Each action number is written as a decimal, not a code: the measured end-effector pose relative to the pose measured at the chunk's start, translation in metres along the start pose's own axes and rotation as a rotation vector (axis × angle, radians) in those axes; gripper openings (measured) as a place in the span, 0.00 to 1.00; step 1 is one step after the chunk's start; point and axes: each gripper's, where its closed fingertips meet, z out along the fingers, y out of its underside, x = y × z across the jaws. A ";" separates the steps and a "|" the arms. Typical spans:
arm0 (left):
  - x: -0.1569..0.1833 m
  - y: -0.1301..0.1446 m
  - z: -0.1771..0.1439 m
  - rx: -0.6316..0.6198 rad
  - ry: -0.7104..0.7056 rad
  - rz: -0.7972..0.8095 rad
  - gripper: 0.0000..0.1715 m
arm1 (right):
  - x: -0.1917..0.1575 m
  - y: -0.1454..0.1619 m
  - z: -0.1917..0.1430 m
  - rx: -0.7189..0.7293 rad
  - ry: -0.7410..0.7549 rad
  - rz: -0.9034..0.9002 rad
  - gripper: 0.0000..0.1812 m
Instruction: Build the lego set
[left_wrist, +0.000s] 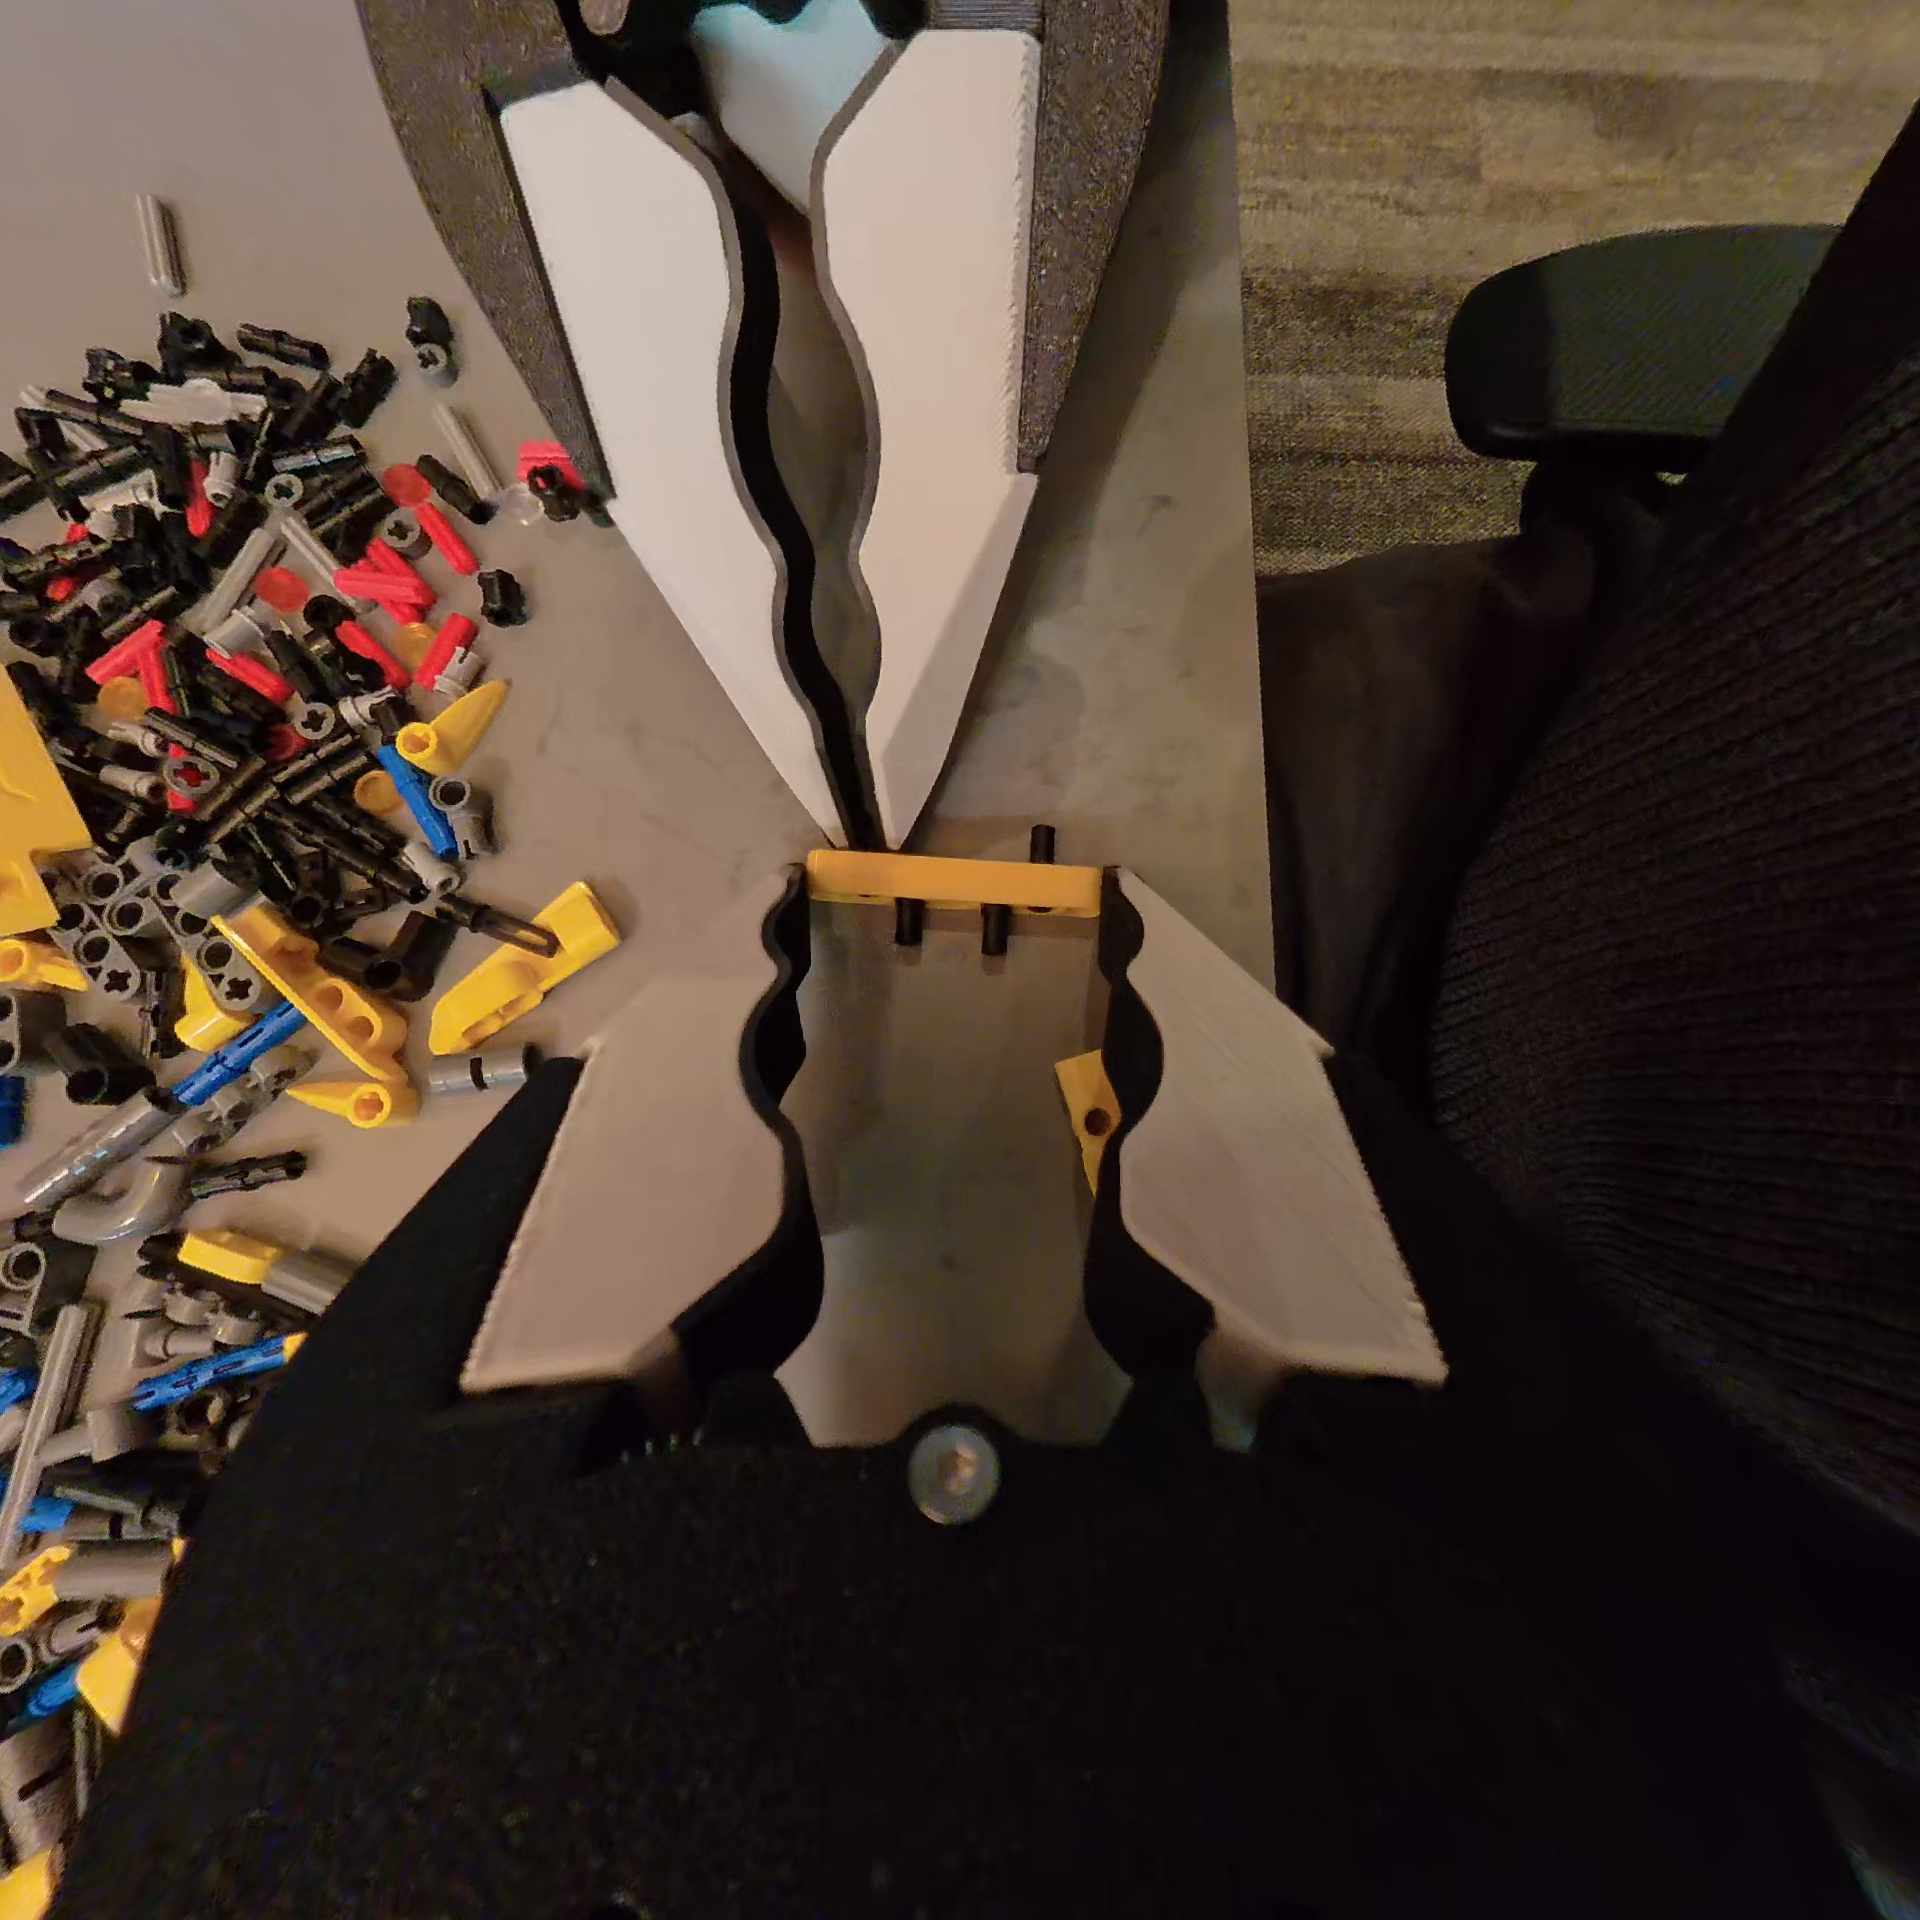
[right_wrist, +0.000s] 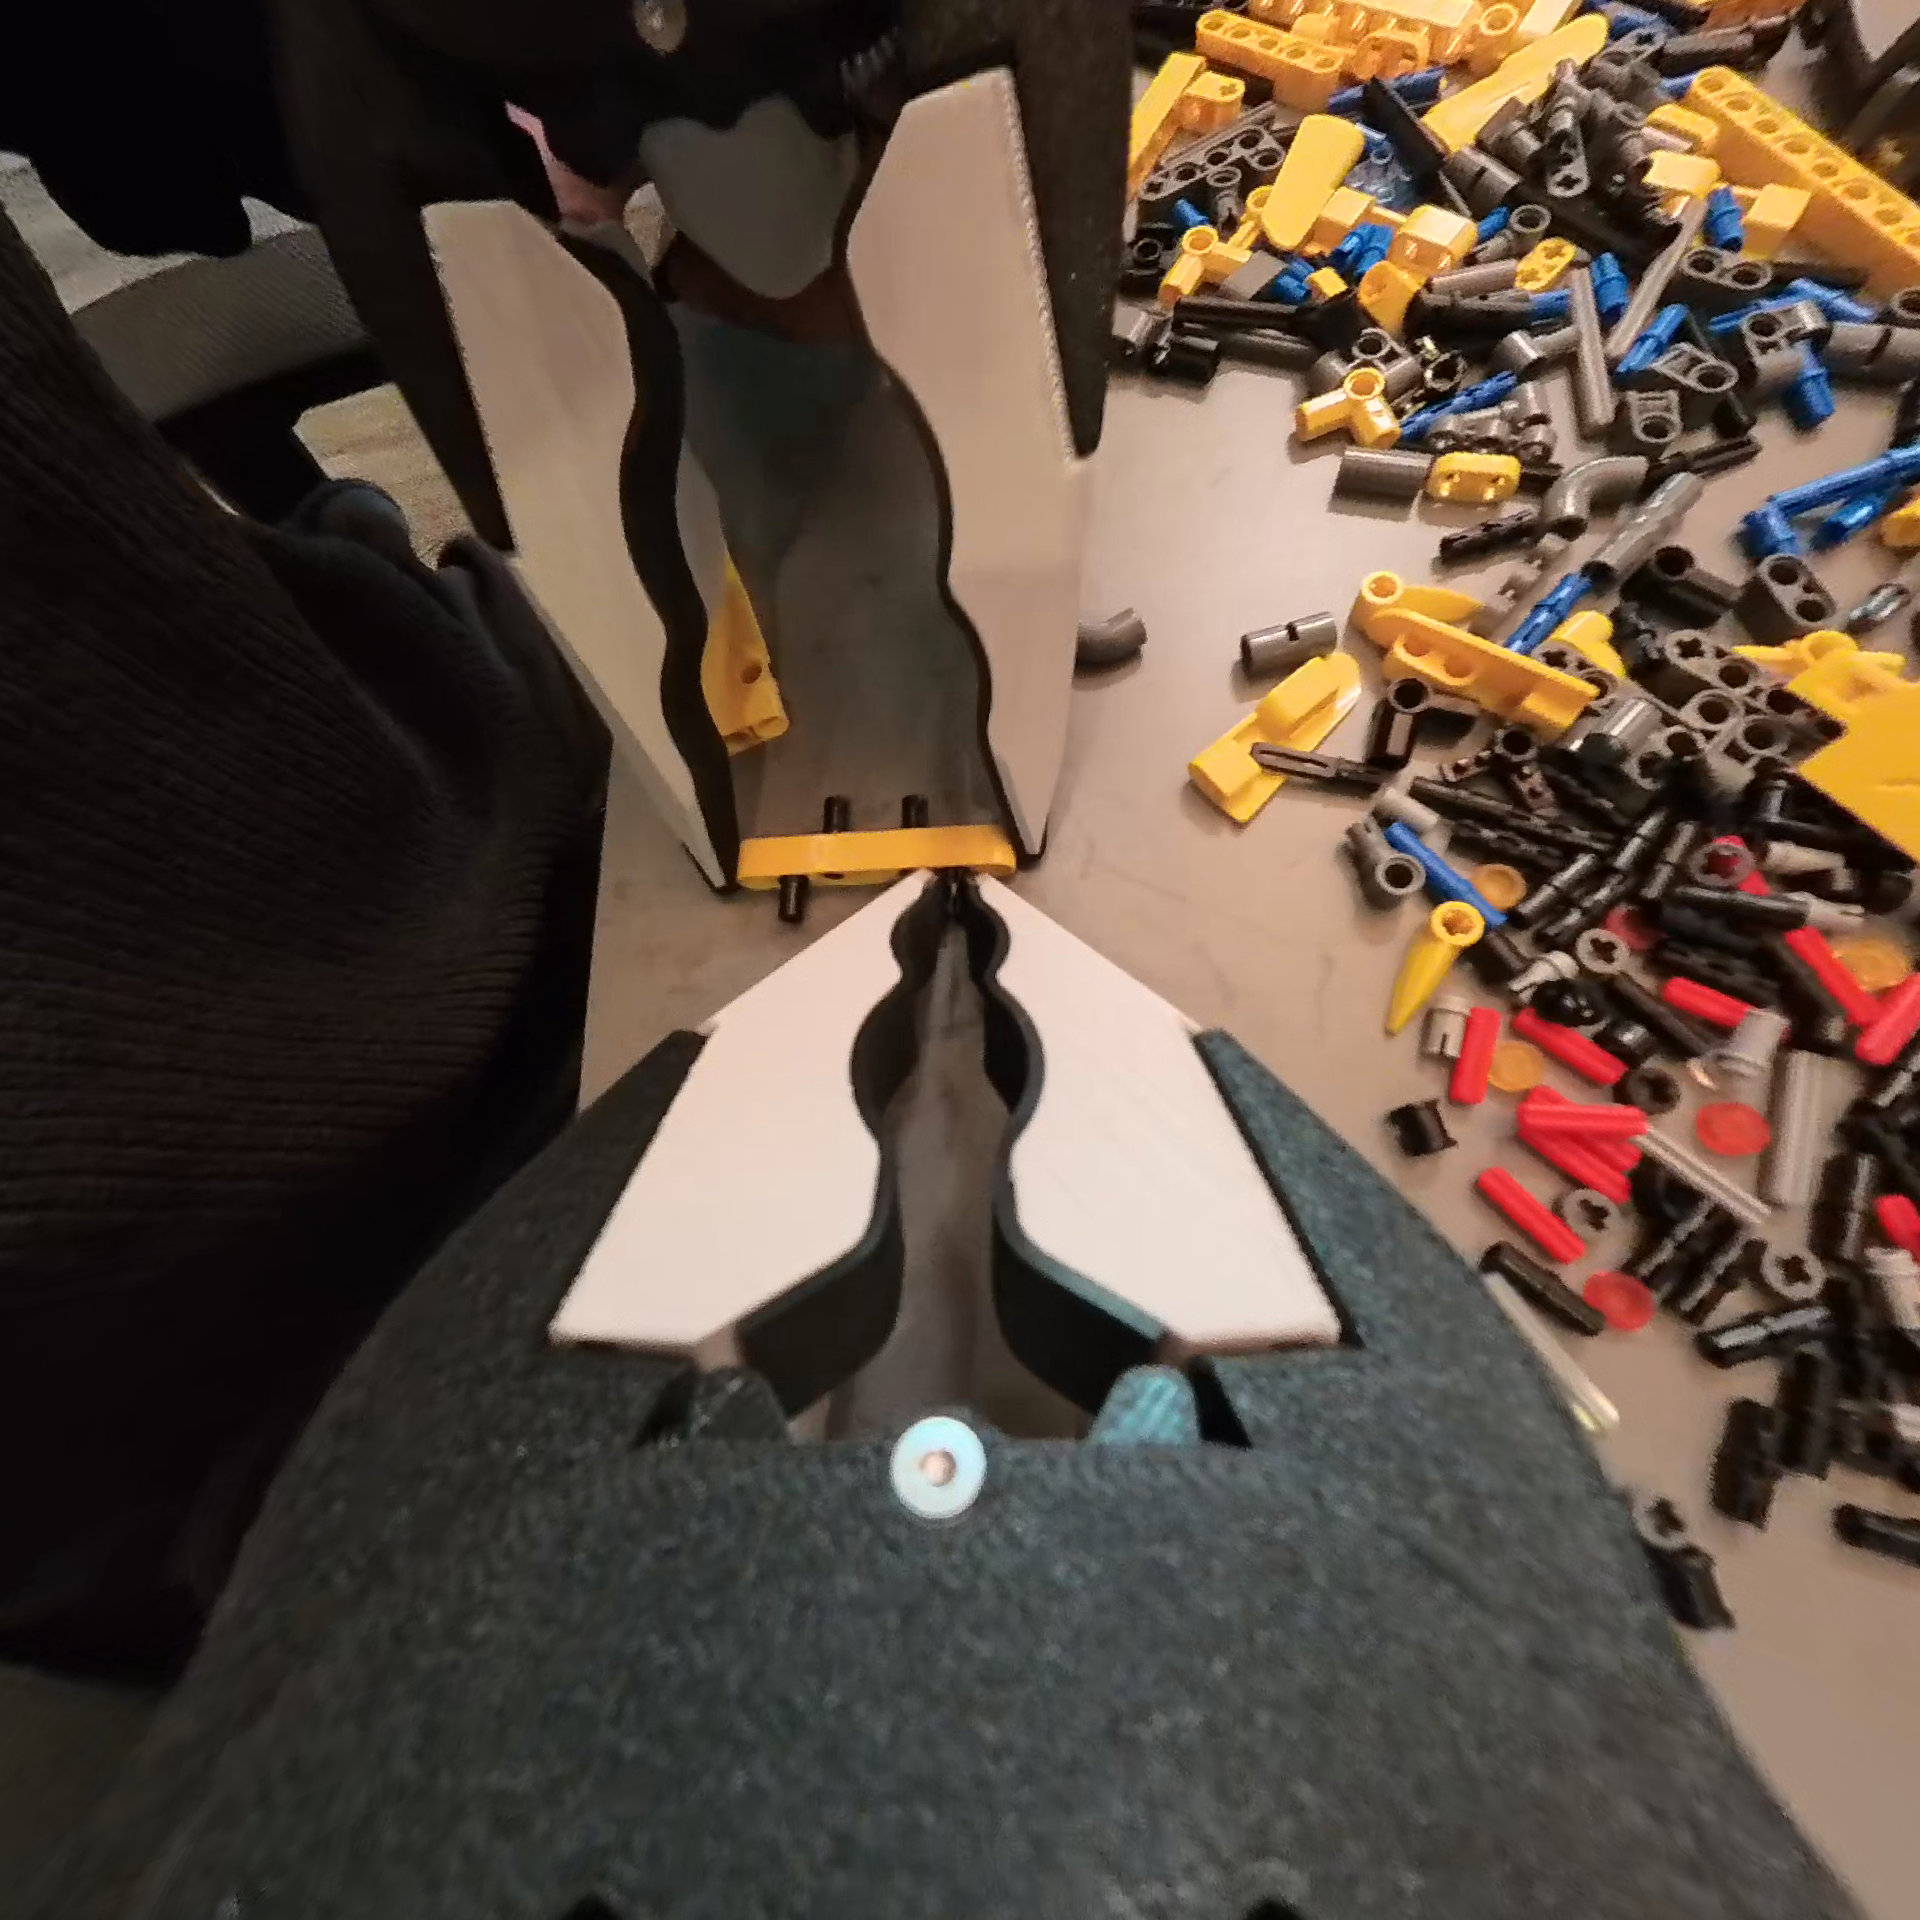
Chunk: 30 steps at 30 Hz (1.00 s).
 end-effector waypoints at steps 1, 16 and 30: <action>0.000 0.000 0.000 -0.002 -0.001 0.001 0.33 | 0.001 0.000 0.000 0.000 0.013 0.001 0.02; 0.000 -0.001 0.000 0.025 -0.004 0.005 0.32 | 0.001 0.000 0.001 -0.041 0.067 -0.071 0.01; 0.000 0.000 0.000 0.021 -0.025 -0.014 0.33 | 0.018 0.005 -0.043 0.149 0.361 0.041 0.05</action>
